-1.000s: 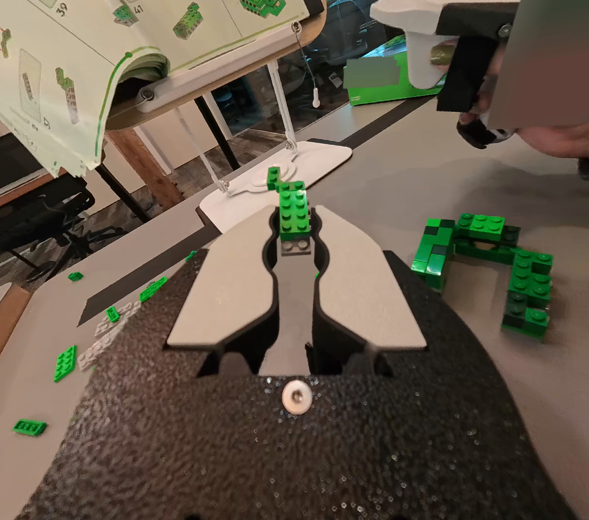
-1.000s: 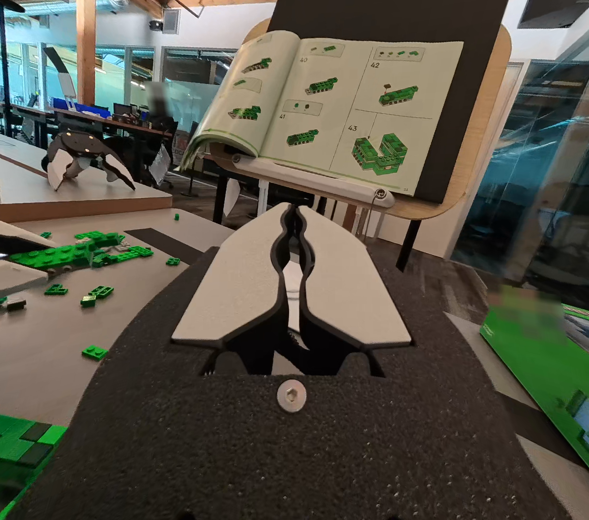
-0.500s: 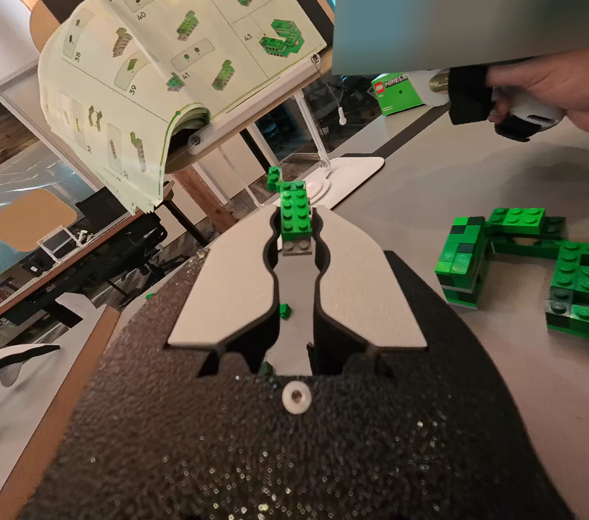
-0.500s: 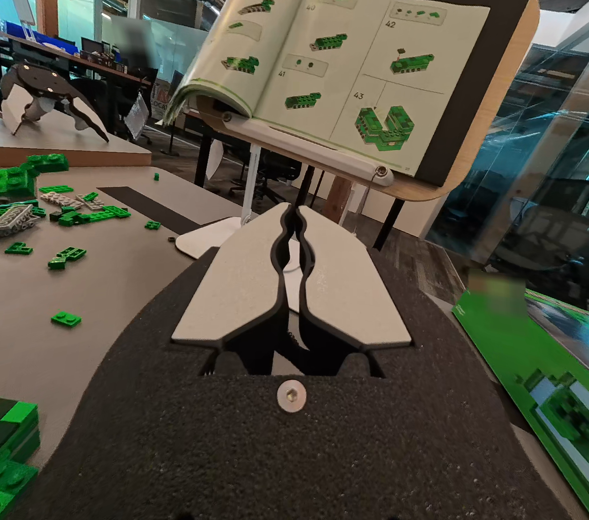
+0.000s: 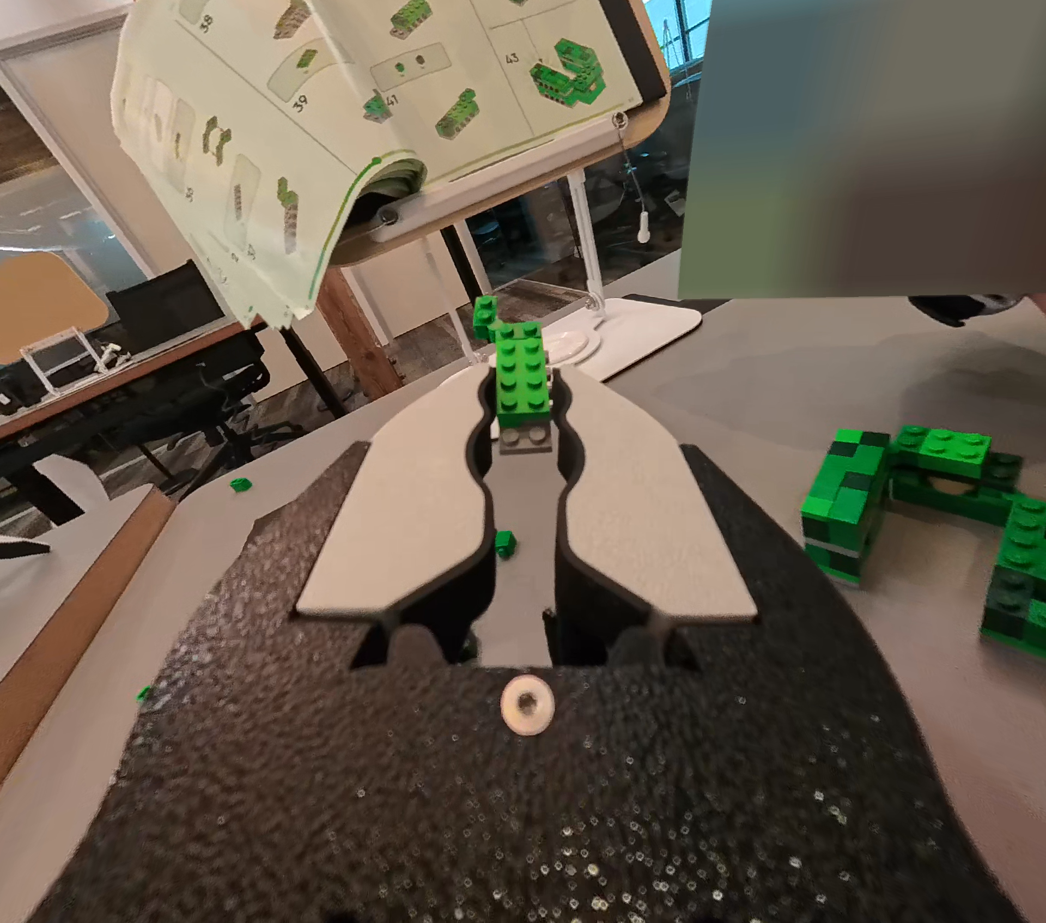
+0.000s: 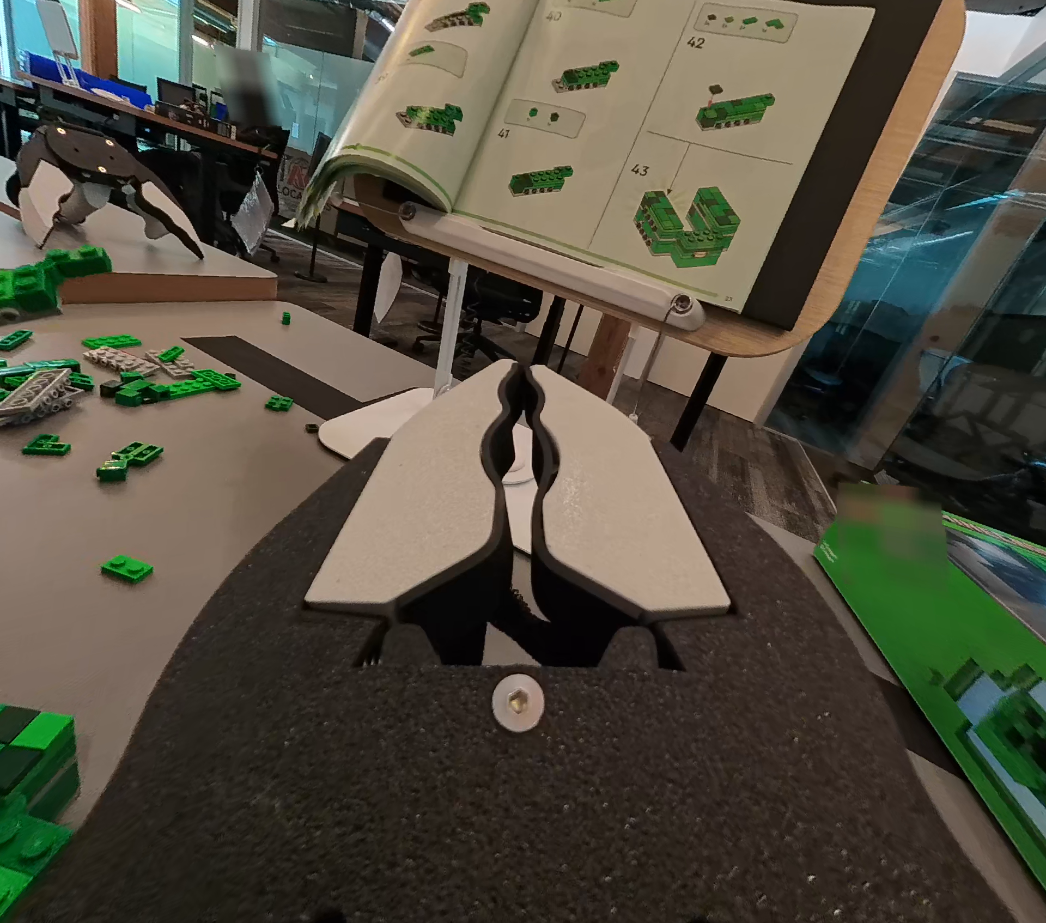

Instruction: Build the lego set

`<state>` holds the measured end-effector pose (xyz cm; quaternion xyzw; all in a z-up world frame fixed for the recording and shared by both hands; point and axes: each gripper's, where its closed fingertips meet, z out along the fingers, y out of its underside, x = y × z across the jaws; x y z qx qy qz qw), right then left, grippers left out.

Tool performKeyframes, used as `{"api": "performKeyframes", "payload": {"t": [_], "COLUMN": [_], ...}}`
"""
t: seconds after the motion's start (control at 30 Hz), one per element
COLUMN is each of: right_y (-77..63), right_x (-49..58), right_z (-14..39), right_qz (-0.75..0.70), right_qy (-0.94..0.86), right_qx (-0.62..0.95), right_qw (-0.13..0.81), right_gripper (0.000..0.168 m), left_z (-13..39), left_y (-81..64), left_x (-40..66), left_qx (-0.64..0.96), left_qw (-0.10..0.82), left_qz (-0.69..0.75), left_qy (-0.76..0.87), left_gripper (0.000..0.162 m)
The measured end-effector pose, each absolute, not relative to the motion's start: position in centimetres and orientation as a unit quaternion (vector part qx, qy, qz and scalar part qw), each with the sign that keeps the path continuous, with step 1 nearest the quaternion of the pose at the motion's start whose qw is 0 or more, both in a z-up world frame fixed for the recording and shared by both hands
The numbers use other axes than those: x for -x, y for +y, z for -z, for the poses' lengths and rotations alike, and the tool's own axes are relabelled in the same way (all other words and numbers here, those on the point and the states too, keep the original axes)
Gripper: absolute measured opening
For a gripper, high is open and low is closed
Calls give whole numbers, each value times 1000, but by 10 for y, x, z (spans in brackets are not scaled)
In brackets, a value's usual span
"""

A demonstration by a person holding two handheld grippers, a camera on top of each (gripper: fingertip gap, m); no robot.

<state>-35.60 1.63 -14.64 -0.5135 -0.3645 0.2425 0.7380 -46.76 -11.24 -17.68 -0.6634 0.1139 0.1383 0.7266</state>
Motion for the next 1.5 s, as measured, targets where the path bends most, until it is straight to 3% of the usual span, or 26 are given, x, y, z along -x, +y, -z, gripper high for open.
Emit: {"api": "performKeyframes", "payload": {"t": [1.5], "right_y": [5], "right_x": [366], "right_z": [147], "right_qz": [-258], "right_qy": [-390], "right_qx": [492], "right_qw": [734], "right_gripper": [0], "left_z": [182], "left_y": [-109], "left_x": [471], "left_qx": [678], "left_qw": [715], "left_qz": [-138], "left_qy": [104], "left_gripper": [18]}}
